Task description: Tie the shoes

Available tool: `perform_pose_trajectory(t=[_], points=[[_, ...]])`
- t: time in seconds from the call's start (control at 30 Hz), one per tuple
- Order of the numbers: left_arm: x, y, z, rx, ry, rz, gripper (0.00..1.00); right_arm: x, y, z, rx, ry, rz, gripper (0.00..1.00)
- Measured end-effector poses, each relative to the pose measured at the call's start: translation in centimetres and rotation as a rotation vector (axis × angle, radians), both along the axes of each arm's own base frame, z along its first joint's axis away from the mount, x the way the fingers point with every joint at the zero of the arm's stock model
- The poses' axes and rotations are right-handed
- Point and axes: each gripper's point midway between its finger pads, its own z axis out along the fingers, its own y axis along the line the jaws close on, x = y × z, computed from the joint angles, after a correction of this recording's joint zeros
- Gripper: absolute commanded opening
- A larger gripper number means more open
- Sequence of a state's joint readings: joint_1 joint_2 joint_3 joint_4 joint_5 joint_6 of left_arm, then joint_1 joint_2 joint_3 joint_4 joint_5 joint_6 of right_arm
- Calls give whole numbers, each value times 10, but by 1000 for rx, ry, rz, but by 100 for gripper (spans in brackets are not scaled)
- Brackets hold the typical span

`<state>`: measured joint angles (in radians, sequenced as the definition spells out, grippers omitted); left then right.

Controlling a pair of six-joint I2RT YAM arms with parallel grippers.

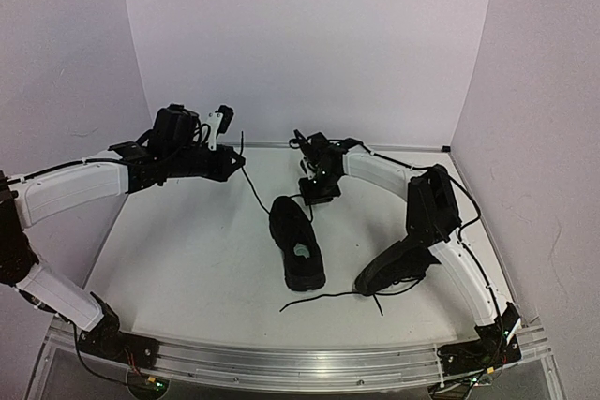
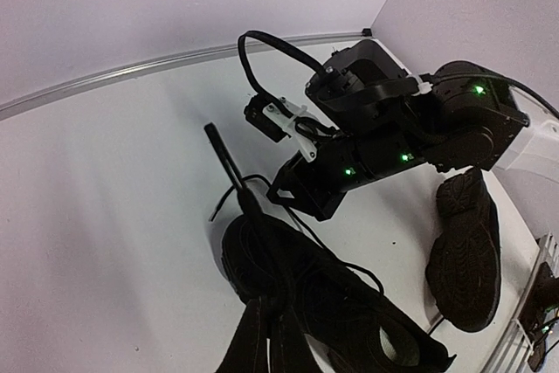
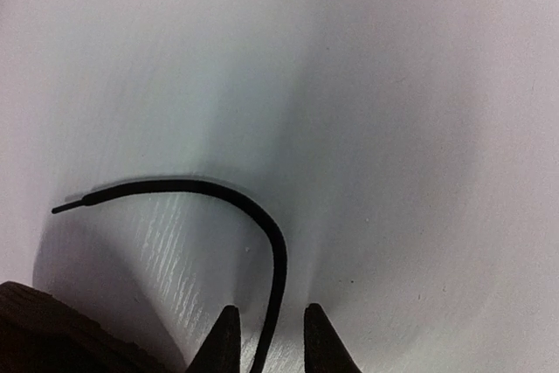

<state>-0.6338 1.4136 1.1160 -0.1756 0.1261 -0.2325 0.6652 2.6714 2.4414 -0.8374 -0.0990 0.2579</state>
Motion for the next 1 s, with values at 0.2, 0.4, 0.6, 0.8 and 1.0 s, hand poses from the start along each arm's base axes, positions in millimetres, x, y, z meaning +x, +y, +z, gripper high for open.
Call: perform_pose_trajectory(t=[0.2,0.4,0.6,0.8,1.0], points=[[-1,2,-4,12,12,7,0,1,0,-2,-6,-3,0,0],[1,5,-4,21,22,20,0,0,-10,8,57,60,2,0],[6,7,-1,11,26,32,0,2,-21,98,211,21,8,0],[-2,5,5,-6,13,-10,0,-20,-5,237,459,-125,96,0],[-38,16,48,-64,-91,-80,0,-60,42,283,590,-131,216,0]])
